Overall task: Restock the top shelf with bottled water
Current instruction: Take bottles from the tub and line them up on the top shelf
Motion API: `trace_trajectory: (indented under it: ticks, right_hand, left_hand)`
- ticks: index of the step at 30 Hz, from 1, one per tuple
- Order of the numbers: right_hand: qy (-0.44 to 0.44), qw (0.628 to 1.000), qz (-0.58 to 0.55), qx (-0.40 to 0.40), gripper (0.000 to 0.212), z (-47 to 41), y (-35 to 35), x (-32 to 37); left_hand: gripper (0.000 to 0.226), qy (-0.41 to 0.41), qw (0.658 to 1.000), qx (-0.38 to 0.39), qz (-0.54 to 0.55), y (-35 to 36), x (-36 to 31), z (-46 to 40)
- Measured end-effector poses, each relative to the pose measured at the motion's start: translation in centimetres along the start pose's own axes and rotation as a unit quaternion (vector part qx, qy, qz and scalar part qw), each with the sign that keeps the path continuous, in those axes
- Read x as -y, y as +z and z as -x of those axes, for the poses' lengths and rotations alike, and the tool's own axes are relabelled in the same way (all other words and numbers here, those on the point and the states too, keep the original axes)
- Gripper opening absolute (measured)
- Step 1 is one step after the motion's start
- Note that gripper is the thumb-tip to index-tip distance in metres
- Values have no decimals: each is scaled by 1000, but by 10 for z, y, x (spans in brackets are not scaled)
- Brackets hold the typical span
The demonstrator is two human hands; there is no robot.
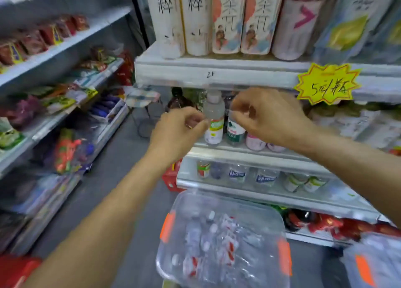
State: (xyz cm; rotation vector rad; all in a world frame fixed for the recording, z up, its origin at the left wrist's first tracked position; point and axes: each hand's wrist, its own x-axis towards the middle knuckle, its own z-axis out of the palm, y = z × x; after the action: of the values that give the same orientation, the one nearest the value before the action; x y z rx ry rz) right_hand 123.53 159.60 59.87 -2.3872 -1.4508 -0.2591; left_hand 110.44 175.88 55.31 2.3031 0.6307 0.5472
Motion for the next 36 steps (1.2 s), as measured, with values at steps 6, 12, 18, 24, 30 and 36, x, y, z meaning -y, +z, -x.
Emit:
trace_trajectory:
  ticks: [6, 12, 18, 24, 30, 36]
  right_hand:
    - [58, 954, -55, 289, 14, 62, 158, -36]
    - [129, 850, -56, 507, 30, 149, 281, -63]
    - [193, 823, -53, 531, 49, 214, 343, -76]
    - [315, 790, -210, 482, 64, 233, 386, -72]
    - [387, 744, -316, 443, 48, 238, 409, -69]
    - [278, 801, -183, 497, 77, 241, 416, -89]
  left_hand:
    - [22, -285, 937, 105, 171, 93, 118, 81]
    - [13, -415, 878, 213, 106, 179, 200, 151]
    - [37, -440, 850, 289, -1, 238, 232, 175]
    - [47, -440, 831, 339, 14, 272, 240, 173]
    - [41, -477, 806, 343, 76, 287, 239, 168]
    - [34, -511, 792, 315, 112, 281, 257, 171]
